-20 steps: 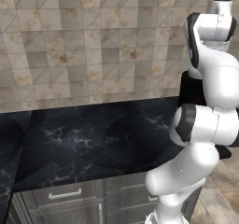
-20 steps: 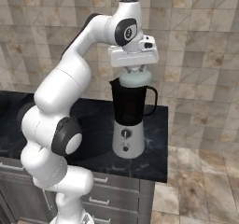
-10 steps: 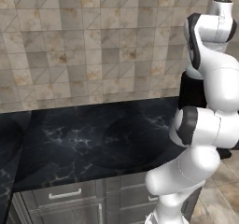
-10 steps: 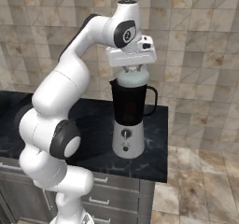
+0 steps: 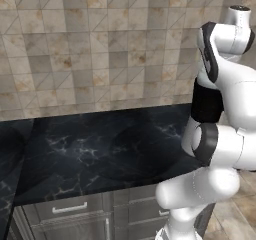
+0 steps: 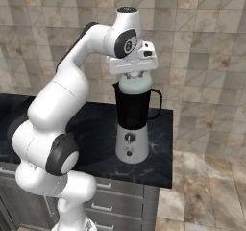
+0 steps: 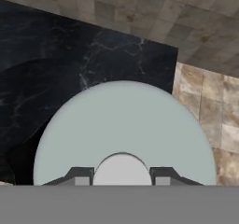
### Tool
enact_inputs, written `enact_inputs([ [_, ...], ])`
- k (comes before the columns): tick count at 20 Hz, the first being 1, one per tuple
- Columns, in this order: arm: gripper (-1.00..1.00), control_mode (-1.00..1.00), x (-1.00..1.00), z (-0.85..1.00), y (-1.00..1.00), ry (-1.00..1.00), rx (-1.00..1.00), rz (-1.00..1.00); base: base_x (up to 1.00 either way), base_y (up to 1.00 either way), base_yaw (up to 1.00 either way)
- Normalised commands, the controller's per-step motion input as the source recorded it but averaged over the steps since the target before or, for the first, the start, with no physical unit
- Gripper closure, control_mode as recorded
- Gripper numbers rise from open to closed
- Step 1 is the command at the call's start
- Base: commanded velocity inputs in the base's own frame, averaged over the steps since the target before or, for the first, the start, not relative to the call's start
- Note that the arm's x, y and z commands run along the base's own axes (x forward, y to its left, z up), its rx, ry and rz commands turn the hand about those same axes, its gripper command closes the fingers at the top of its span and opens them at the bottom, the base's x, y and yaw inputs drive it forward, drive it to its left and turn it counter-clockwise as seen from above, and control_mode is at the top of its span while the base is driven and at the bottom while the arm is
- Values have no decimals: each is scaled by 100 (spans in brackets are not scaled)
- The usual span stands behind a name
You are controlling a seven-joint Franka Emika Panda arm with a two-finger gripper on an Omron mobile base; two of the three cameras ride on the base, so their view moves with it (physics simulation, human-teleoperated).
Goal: Open the blender lid, put the apple in the blender, close the lid, and start the blender.
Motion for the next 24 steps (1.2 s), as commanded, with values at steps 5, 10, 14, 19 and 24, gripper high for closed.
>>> enact_inputs([
  [5,100,-100,0,-18,10,0,0,2,0,0,0],
  [10,100,-100,0,-4,2,0,0,7,0,0,0],
  [14,100,-100,-13,17,0,0,0,11,0,0,0],
  [19,100,-100,-17,6,0,0,0,9,0,0,0],
  [24,100,-100,-4,-7,1,8,0,6,0,0,0],
])
